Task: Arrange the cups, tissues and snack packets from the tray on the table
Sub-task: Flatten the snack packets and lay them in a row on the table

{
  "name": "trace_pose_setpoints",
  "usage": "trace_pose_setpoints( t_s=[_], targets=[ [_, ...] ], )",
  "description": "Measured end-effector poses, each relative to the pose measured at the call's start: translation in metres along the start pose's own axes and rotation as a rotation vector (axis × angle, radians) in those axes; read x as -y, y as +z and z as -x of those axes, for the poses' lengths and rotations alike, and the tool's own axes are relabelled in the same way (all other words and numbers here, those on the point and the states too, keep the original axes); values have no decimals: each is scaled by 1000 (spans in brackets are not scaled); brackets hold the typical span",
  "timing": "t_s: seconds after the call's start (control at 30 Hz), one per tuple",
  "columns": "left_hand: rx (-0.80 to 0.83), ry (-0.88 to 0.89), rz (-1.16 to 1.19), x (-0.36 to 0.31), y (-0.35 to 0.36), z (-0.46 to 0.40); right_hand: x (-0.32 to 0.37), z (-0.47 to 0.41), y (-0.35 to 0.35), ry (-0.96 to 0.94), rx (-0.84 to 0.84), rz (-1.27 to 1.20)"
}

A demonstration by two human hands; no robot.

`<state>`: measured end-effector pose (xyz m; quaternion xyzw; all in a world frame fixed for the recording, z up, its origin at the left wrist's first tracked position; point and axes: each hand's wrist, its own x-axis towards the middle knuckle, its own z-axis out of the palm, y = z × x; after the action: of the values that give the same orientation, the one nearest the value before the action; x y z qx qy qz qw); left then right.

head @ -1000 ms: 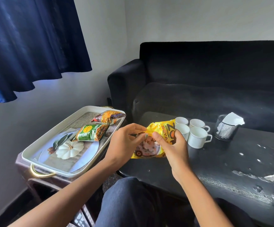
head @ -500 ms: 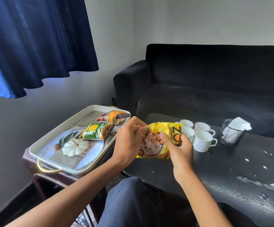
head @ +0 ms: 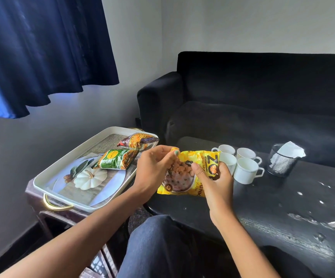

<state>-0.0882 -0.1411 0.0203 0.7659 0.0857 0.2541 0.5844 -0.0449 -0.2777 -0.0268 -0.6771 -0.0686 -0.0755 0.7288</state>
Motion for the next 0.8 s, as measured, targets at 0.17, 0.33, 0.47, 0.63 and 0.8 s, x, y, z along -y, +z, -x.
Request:
trace_pose_setpoints(
  t_s=[0.17,0.33,0.47,0.63,0.8],
  targets=[
    [-96,-100,131,3,-6,-6,9,-5,-5,72,104,-208],
    [-109,-215,241,3,-11,-11,15,-12,-14,238,177,-408],
    [-84,-226,265,4,-11,-11,18,-13,-17,247,189,-448],
    [-81,-243,257,9,-11,-12,19,-14,-17,213,146,-431],
    [-67,-215,267,6,-16,-15,15,-17,-19,189,47,-421]
  ],
)
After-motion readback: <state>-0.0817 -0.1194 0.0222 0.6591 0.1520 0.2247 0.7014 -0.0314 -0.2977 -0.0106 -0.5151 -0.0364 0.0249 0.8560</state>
